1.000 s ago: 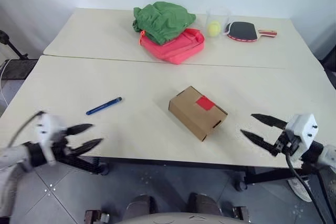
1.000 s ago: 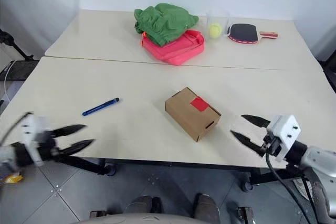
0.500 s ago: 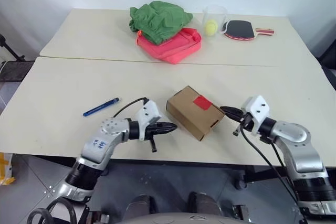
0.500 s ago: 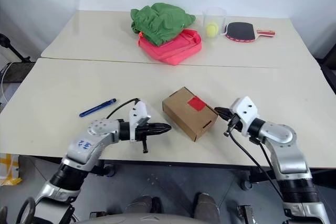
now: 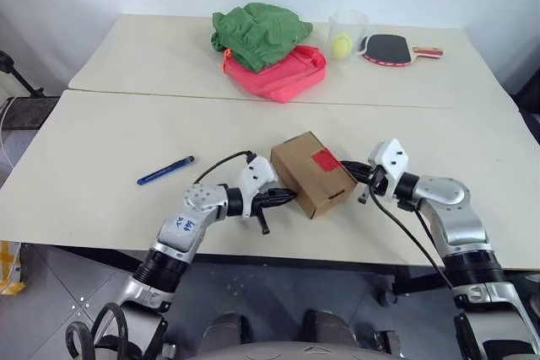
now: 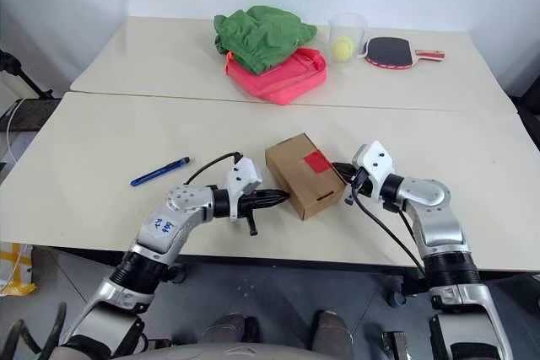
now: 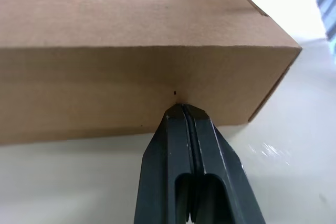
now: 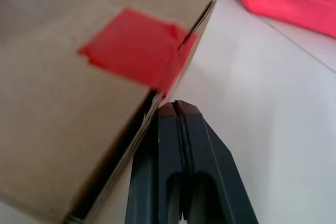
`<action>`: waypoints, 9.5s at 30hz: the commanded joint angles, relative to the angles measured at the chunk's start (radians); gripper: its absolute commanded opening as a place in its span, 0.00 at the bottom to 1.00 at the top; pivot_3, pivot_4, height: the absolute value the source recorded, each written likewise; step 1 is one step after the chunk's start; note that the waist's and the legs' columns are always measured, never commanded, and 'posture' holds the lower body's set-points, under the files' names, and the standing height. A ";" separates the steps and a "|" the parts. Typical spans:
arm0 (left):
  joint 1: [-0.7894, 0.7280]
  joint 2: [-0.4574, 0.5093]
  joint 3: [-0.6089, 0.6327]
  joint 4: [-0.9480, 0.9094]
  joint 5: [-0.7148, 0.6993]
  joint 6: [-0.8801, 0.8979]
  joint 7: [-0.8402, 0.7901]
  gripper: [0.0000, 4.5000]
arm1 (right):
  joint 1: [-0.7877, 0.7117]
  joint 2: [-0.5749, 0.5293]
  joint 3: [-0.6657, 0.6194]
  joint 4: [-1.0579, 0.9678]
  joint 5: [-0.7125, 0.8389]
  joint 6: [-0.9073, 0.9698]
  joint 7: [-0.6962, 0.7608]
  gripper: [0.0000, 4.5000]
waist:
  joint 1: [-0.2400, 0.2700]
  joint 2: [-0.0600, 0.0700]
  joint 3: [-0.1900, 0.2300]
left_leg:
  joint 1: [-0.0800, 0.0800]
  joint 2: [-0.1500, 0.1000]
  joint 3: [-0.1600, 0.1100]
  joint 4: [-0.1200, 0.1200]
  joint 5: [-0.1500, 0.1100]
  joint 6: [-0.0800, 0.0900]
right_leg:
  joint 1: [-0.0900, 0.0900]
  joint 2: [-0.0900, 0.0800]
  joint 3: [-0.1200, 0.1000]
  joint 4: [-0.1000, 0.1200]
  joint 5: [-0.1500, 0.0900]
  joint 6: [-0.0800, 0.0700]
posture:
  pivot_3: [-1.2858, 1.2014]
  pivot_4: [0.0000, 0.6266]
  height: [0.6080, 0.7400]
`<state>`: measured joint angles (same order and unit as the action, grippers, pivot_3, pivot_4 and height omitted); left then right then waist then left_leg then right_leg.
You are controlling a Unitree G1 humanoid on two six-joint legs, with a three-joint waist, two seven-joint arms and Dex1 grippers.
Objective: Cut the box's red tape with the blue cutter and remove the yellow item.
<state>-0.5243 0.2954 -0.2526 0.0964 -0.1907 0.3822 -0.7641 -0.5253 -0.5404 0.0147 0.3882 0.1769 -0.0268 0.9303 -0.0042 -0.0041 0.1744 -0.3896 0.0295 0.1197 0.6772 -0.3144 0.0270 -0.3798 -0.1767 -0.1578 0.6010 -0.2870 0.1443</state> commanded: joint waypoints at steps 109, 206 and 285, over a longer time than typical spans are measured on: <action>-0.156 0.238 -0.310 -0.275 0.227 0.326 -0.428 0.12 | 0.546 -0.235 0.095 -1.023 0.208 0.552 -0.190 0.01 | 0.028 -0.009 0.002 | -0.007 0.001 0.010 0.009 -0.008 0.004 | -0.013 -0.004 0.000 0.008 -0.001 -0.001 | 0.52 0.24 1.00; -0.075 0.160 -0.140 -0.169 0.105 -0.469 -0.328 0.12 | 0.686 -0.532 -0.309 -1.032 1.794 0.872 -0.970 0.83 | 0.031 -0.006 0.002 | -0.015 0.002 0.004 0.018 -0.008 0.010 | -0.011 -0.007 -0.001 0.005 0.001 0.000 | 0.52 0.24 1.00; -0.348 0.154 0.106 0.340 -0.082 -0.192 -0.484 0.00 | 0.752 -0.816 -1.039 -0.825 1.184 1.142 -0.445 0.06 | 0.035 -0.005 0.003 | -0.017 0.001 0.006 0.018 -0.012 0.013 | -0.013 -0.006 0.000 0.001 0.003 0.003 | 0.52 0.24 1.00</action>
<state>-0.8233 0.4759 -0.1333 0.4189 -0.2919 0.2123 -1.2642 0.2749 -1.3178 -1.0762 -0.4556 1.3107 1.1141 0.5391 0.0304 -0.0095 0.1775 -0.4072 0.0298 0.1253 0.6949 -0.3262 0.0399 -0.3926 -0.1830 -0.1577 0.6009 -0.2835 0.1476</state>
